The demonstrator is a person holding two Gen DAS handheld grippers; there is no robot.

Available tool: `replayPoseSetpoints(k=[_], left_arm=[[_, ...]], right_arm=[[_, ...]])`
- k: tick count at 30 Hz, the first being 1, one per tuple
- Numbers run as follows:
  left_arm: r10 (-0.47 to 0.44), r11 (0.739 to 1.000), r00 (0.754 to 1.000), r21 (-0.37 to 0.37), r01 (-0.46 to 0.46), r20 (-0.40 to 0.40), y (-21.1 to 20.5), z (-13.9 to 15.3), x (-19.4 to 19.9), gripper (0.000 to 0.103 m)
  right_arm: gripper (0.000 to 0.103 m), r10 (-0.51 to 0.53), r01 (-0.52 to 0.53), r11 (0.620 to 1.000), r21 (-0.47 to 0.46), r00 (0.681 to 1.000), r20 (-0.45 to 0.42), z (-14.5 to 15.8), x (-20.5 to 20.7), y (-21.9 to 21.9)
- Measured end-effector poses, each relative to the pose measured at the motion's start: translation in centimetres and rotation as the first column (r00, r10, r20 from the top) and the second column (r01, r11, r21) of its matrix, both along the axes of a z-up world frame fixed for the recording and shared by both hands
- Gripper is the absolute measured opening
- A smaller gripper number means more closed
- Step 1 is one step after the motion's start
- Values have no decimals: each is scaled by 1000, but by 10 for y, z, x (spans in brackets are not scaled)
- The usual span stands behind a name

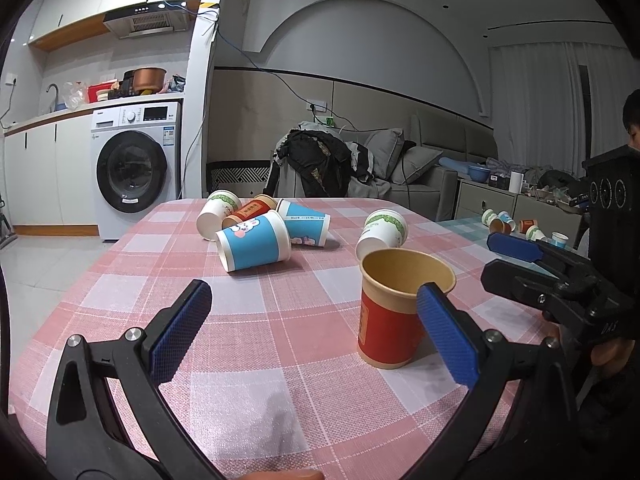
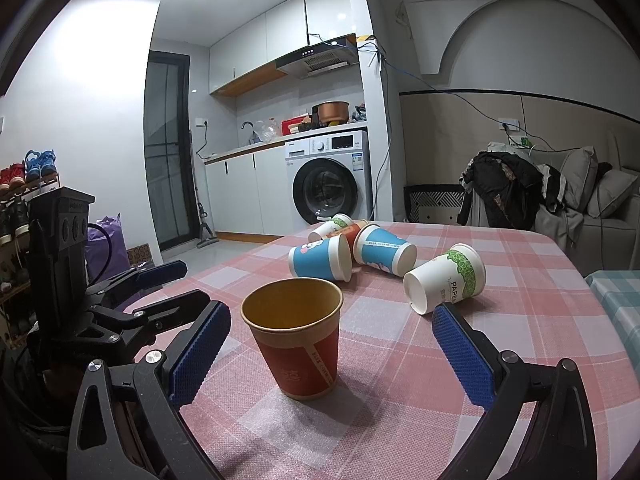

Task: Flip cup upright

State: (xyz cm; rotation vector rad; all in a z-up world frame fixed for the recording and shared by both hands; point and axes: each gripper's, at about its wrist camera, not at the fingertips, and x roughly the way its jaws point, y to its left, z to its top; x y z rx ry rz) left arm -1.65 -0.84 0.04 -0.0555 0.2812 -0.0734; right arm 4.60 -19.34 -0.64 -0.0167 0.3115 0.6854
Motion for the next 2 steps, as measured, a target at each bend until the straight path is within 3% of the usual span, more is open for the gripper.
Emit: replayPoseSetpoints(k=[2], left_arm=[[1,1000,1000,-4,-1,-3,1,-1,2,102]], right_arm=[[103,1,-1,1000,-1,1000,-3,-1,0,0]])
